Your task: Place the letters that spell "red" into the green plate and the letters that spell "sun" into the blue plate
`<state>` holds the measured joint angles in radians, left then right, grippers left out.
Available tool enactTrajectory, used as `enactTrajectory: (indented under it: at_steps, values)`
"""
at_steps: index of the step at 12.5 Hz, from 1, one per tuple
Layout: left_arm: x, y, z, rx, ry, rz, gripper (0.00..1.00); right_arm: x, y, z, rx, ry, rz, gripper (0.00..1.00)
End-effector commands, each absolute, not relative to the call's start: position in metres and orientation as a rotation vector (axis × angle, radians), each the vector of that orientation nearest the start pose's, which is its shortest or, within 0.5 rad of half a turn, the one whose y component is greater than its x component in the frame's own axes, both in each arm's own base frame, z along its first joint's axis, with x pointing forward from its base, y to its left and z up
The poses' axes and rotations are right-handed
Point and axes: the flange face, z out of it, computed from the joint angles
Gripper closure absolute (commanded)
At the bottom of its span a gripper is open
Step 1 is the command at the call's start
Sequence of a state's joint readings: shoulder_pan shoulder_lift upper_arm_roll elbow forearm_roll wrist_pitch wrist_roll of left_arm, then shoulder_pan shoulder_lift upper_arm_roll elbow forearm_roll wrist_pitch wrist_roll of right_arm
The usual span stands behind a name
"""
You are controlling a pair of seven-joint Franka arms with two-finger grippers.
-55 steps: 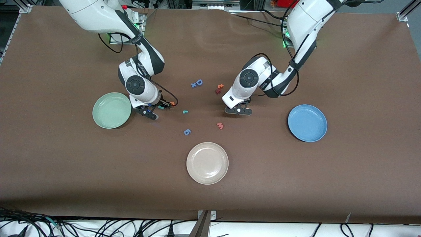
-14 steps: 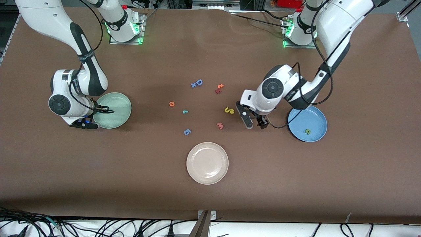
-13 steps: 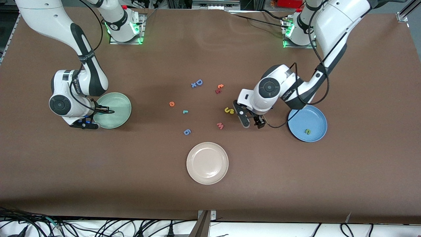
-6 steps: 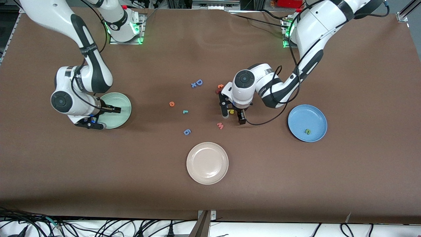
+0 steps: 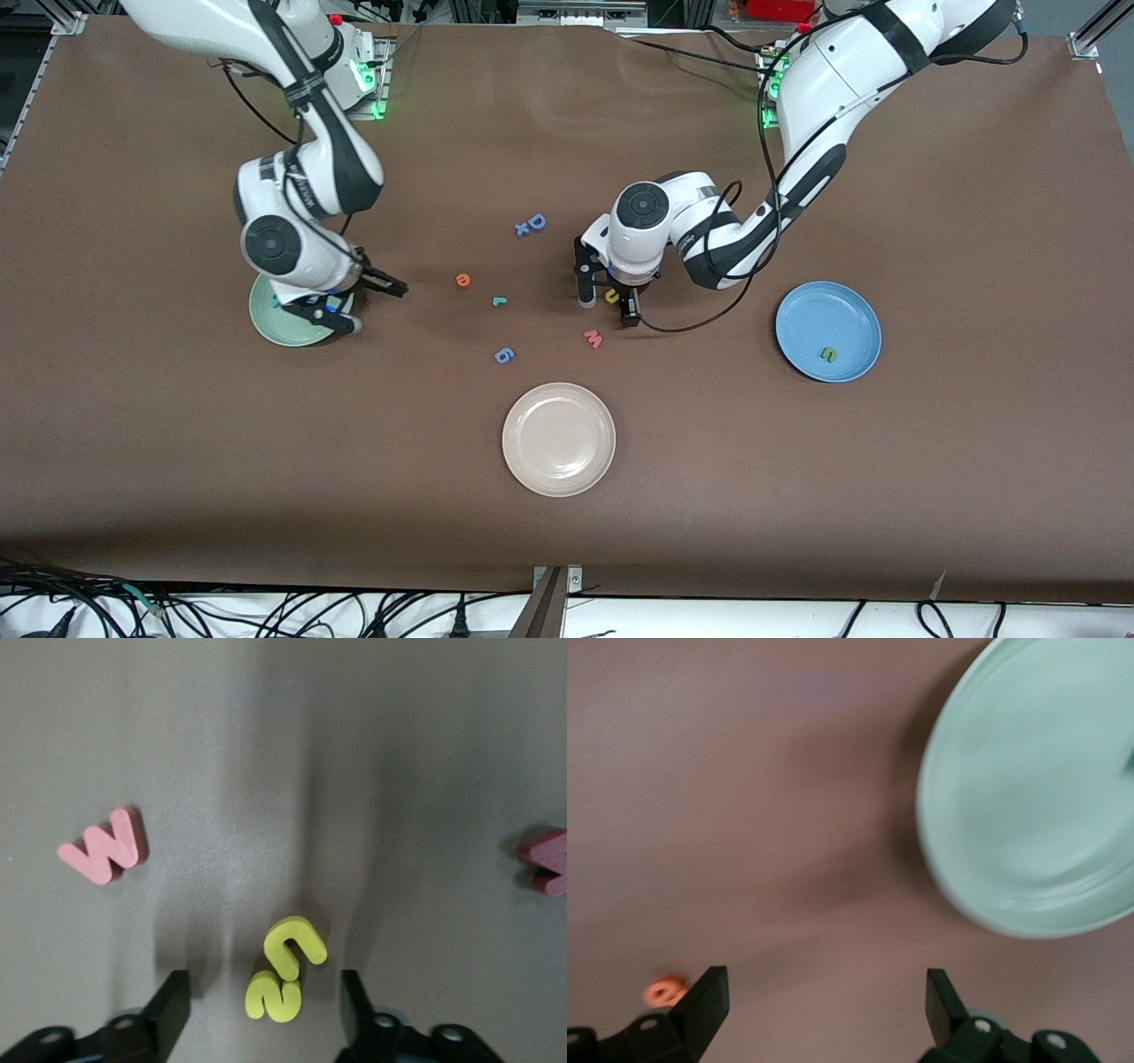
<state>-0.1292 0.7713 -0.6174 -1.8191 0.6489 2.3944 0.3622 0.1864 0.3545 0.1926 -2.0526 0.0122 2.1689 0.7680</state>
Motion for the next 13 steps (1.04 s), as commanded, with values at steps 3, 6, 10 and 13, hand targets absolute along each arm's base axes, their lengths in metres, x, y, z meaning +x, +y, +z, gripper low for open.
enactTrajectory:
  at_steps: [3,6,10,13]
  values:
    - [0.495,-0.412,0.167,-2.285,2.118,-0.026,0.75,0.507,0.274,0.220,-3.068,0.773,0.326,0.02]
    - [0.497,-0.409,0.167,-2.291,2.108,-0.017,0.89,0.493,0.300,0.193,-3.060,0.792,0.319,0.02]
    - [0.510,-0.396,0.184,-2.293,2.063,-0.018,0.92,0.482,0.318,0.178,-3.075,0.722,0.296,0.06]
    - [0.531,-0.371,0.202,-2.280,2.035,-0.002,0.92,0.484,0.314,0.173,-3.097,0.688,0.284,0.20]
